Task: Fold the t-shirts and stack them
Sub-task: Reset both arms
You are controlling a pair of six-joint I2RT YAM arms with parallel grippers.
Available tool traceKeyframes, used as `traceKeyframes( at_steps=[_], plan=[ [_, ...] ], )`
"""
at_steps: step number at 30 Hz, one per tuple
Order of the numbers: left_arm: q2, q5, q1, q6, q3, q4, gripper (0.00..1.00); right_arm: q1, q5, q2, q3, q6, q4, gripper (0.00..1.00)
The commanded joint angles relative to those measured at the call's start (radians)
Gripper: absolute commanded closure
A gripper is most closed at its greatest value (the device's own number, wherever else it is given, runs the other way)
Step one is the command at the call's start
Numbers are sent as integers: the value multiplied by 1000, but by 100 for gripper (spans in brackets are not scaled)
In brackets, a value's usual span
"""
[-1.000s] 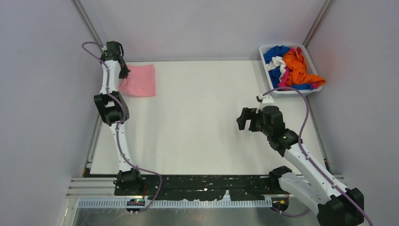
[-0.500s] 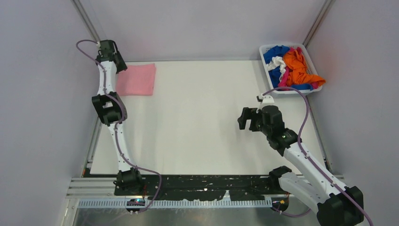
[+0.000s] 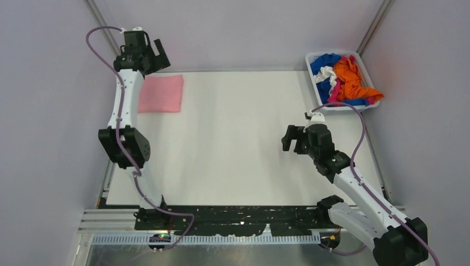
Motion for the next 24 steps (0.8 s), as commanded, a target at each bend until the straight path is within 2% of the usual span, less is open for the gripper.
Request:
traceKeyframes(
  at_steps=[1,5,10,13,15,19,24],
  plan=[
    [-353,22,-174,-105,-352,39,0,-5,39,5,21,44,31,5],
    [-669,-82,-376,-156,-836,256,0,-6,55,-29,-2,78,45,4],
    [-982,-109,-601,-275,-1299,382,0,-8,101,-106,-68,139,52,5],
    [-1149,-193,-703,-331,-1514,403,0,-10,159,-180,-107,152,38,5],
    [-1242,-234,-720,-330,-1596,373,0,-9,202,-225,-126,157,7,5],
    [-1357,-351,-720,-335,-1633,258,0,-10,277,-304,-158,152,-41,5],
    [-1419,-358,-720,-321,-1642,268,0,-11,306,-356,-190,158,-36,5]
  ],
)
